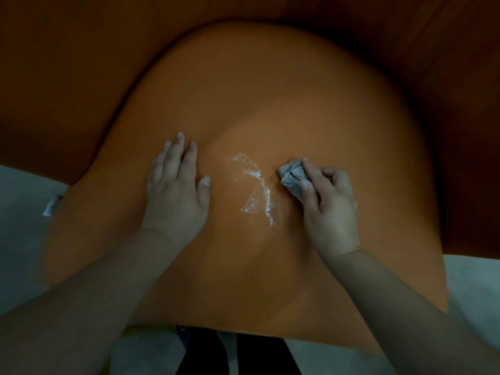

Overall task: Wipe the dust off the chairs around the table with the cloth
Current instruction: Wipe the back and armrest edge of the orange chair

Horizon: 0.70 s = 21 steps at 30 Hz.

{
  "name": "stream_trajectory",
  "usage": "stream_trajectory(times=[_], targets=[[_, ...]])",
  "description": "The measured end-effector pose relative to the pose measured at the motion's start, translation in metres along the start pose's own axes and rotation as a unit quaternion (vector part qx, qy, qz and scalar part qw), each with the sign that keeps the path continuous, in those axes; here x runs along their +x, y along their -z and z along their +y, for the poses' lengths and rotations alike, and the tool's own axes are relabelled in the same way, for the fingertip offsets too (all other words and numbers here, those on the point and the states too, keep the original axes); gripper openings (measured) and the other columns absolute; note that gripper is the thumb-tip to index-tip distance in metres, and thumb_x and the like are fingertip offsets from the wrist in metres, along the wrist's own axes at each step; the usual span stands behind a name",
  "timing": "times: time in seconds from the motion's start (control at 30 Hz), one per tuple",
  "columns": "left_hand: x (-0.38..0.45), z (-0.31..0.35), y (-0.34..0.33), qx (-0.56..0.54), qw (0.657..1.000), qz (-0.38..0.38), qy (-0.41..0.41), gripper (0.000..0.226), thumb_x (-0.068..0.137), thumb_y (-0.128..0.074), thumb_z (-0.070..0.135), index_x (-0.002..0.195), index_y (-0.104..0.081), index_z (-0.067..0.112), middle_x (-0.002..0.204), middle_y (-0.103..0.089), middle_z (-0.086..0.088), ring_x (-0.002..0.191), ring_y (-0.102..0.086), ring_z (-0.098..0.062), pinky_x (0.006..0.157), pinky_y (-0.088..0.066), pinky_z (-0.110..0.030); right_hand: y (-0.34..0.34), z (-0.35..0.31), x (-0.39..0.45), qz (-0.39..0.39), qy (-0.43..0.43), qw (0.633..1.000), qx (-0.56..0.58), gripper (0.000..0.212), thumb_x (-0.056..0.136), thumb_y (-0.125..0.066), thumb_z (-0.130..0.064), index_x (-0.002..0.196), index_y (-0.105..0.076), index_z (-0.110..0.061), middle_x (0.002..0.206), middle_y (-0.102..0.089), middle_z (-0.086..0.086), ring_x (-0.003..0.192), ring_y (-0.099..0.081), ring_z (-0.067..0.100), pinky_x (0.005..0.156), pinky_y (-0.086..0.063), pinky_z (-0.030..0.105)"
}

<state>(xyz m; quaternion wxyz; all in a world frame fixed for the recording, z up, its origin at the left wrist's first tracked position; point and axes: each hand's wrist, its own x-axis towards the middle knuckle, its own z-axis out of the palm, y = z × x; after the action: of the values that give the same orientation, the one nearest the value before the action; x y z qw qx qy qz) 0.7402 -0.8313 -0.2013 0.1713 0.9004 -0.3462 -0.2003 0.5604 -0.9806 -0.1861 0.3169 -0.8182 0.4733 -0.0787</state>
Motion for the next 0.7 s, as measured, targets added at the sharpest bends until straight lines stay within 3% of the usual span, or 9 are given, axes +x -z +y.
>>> stream_trajectory(times=[0.07, 0.2, 0.3, 0.37, 0.43, 0.5, 0.57, 0.7], targets=[[0.000, 0.001, 0.000, 0.000, 1.000, 0.002, -0.002, 0.059, 0.100, -0.038, 0.032, 0.153, -0.019, 0.016, 0.162, -0.004, 0.000, 0.148, 0.001, -0.018, 0.120, -0.005, -0.044, 0.005, -0.001, 0.003, -0.002, -0.033, 0.999, 0.035, 0.048, 0.095, -0.055, -0.031, 0.141, -0.043, -0.031, 0.112, -0.038, -0.010, 0.109, -0.048, 0.015, 0.101, -0.040, 0.047], [0.001, 0.000, 0.004, 0.011, 1.000, -0.006, 0.000, 0.060, 0.098, -0.041, 0.033, 0.153, -0.020, 0.018, 0.162, -0.005, 0.001, 0.148, 0.000, -0.018, 0.119, -0.006, -0.042, 0.008, -0.003, 0.008, -0.047, -0.073, 0.996, -0.008, 0.048, 0.086, -0.065, -0.041, 0.131, -0.053, -0.031, 0.114, -0.048, -0.011, 0.109, -0.053, 0.014, 0.099, -0.043, 0.046], [-0.002, 0.007, 0.007, 0.005, 1.000, 0.021, -0.007, 0.056, 0.095, -0.053, 0.028, 0.147, -0.036, 0.017, 0.159, -0.020, -0.003, 0.145, -0.013, -0.023, 0.118, -0.014, -0.041, 0.009, -0.005, 0.007, -0.015, -0.075, 0.996, 0.035, 0.036, 0.088, -0.065, -0.036, 0.122, -0.063, -0.025, 0.114, -0.056, -0.009, 0.101, -0.057, 0.009, 0.093, -0.046, 0.025], [-0.004, 0.021, 0.010, -0.040, 0.998, 0.044, -0.024, 0.044, 0.091, -0.061, 0.023, 0.135, -0.053, 0.017, 0.142, -0.045, -0.003, 0.130, -0.039, -0.022, 0.110, -0.027, -0.025, 0.011, -0.009, 0.005, -0.006, -0.095, 0.991, 0.090, 0.027, 0.089, -0.066, -0.032, 0.114, -0.068, -0.024, 0.108, -0.063, -0.011, 0.093, -0.059, 0.000, 0.080, -0.044, 0.006], [-0.008, 0.043, 0.012, -0.127, 0.992, 0.023, -0.007, 0.026, 0.089, -0.065, 0.023, 0.115, -0.066, 0.023, 0.105, -0.062, 0.009, 0.095, -0.059, -0.007, 0.084, -0.036, -0.003, 0.010, -0.014, 0.003, -0.003, -0.128, 0.977, 0.168, 0.008, 0.087, -0.069, -0.029, 0.095, -0.071, -0.030, 0.084, -0.070, -0.019, 0.079, -0.064, -0.004, 0.063, -0.047, 0.005], [-0.011, 0.067, 0.012, -0.238, 0.969, -0.035, 0.045, 0.013, 0.088, -0.067, 0.026, 0.101, -0.070, 0.028, 0.083, -0.066, 0.015, 0.073, -0.062, 0.000, 0.069, -0.047, -0.012, 0.009, -0.022, 0.000, 0.012, -0.155, 0.959, 0.239, 0.012, 0.083, -0.073, -0.025, 0.077, -0.067, -0.033, 0.067, -0.068, -0.023, 0.063, -0.065, -0.005, 0.051, -0.048, 0.011], [-0.013, 0.085, 0.010, -0.328, 0.936, -0.082, 0.098, 0.017, 0.085, -0.071, 0.030, 0.101, -0.071, 0.025, 0.082, -0.070, 0.010, 0.075, -0.067, -0.004, 0.073, -0.056, -0.029, 0.007, -0.025, -0.001, 0.033, -0.171, 0.945, 0.277, 0.013, 0.080, -0.076, -0.022, 0.075, -0.066, -0.028, 0.063, -0.068, -0.021, 0.058, -0.063, -0.004, 0.051, -0.047, 0.012], [-0.012, 0.101, 0.009, -0.353, 0.924, -0.070, 0.131, 0.029, 0.079, -0.074, 0.041, 0.101, -0.072, 0.023, 0.085, -0.072, 0.012, 0.080, -0.068, 0.000, 0.071, -0.054, -0.020, 0.014, -0.032, -0.002, 0.030, -0.170, 0.932, 0.319, 0.007, 0.082, -0.074, -0.019, 0.079, -0.069, -0.022, 0.066, -0.070, -0.013, 0.061, -0.064, -0.001, 0.055, -0.048, 0.014]])
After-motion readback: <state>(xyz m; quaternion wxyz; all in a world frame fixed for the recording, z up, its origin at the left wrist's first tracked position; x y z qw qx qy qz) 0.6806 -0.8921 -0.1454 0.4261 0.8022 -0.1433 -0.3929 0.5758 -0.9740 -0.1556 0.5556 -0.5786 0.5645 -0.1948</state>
